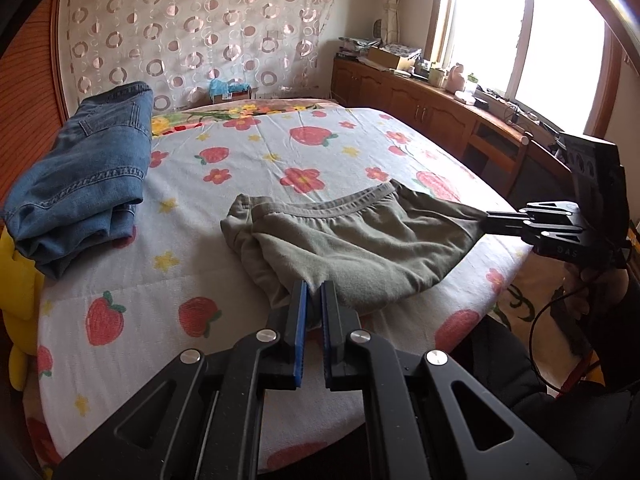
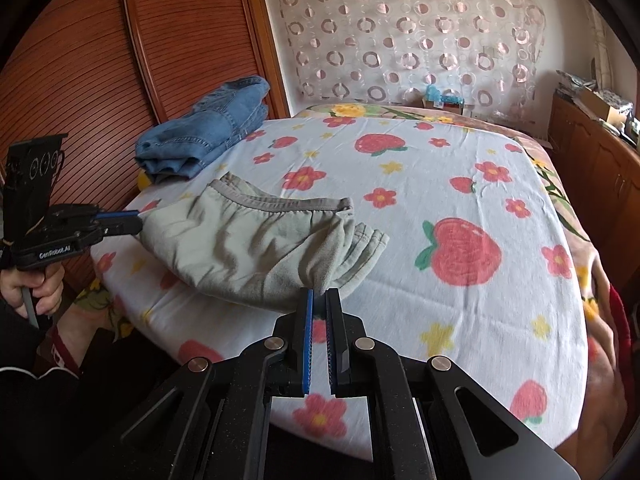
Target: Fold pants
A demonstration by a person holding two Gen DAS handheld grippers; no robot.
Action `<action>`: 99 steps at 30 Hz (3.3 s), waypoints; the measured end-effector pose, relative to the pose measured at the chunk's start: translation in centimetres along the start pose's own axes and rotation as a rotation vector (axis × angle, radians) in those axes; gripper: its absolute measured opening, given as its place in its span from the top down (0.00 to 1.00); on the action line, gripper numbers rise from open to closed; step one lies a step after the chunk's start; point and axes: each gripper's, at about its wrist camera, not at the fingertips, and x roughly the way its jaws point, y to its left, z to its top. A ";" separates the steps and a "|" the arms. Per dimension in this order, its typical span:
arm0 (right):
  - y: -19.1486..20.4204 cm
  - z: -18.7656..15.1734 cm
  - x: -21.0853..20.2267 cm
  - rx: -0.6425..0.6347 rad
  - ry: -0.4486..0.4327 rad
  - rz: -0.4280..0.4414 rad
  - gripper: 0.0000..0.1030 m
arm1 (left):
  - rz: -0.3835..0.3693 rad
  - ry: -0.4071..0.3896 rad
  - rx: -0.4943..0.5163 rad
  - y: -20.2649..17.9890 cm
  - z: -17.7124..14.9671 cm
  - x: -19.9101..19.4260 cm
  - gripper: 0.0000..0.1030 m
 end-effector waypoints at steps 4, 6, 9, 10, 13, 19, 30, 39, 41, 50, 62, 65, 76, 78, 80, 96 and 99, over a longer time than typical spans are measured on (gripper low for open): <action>-0.1 0.0 0.2 -0.003 0.004 -0.003 0.95 | 0.002 0.004 0.007 -0.2 -0.1 0.2 0.93; -0.4 -0.2 0.7 0.010 0.015 -0.002 0.95 | -0.010 0.012 -0.004 -0.1 -0.2 0.4 0.93; -0.5 -0.3 1.1 0.017 0.031 0.008 0.95 | -0.019 0.020 -0.011 -0.3 -0.3 0.6 0.93; -0.5 -0.4 1.3 0.018 0.037 0.010 0.95 | -0.018 0.023 -0.011 -0.4 -0.3 0.6 0.93; -0.3 -0.4 1.4 0.018 0.045 0.007 0.95 | -0.011 0.022 -0.005 -0.6 -0.2 0.6 0.87; 0.2 -0.3 0.8 0.002 0.036 -0.007 0.95 | 0.003 0.007 -0.021 -0.2 0.2 1.1 0.49; 0.2 0.0 -0.3 -0.006 0.013 -0.030 0.95 | -0.003 0.005 -0.076 1.8 1.9 3.8 0.24; -0.8 1.5 1.8 0.017 0.005 -0.074 0.66 | 0.034 0.007 -0.092 3.0 3.1 5.9 0.24; -1.0 2.0 2.8 0.019 0.013 -0.076 0.66 | 0.046 0.016 -0.092 3.2 3.2 6.5 0.24; -1.5 3.6 7.0 0.048 0.049 -0.111 0.65 | 0.072 0.063 -0.097 3.9 2.8 8.5 0.24; -0.8 3.5 9.0 0.029 0.071 -0.157 0.48 | 0.082 0.072 -0.077 3.7 2.2 9.3 0.23; -0.6 3.3 9.3 0.037 0.068 -0.180 0.37 | 0.079 0.068 -0.080 3.8 2.2 9.3 0.23; -0.8 3.2 8.9 0.073 0.084 -0.195 0.27 | 0.080 0.067 -0.079 3.8 2.2 9.3 0.23; -0.6 3.2 8.9 0.052 0.090 -0.220 0.27 | 0.080 0.067 -0.078 3.8 2.2 9.3 0.23; -0.7 3.1 8.8 0.064 0.085 -0.188 0.27 | 0.076 0.064 -0.082 3.9 2.2 9.2 0.23; -0.8 3.2 8.7 0.044 0.080 -0.081 0.90 | -0.045 0.053 -0.107 3.9 2.3 8.6 0.77; -0.9 3.1 8.5 0.059 0.066 -0.072 0.91 | -0.052 0.035 -0.106 3.6 2.4 8.1 0.82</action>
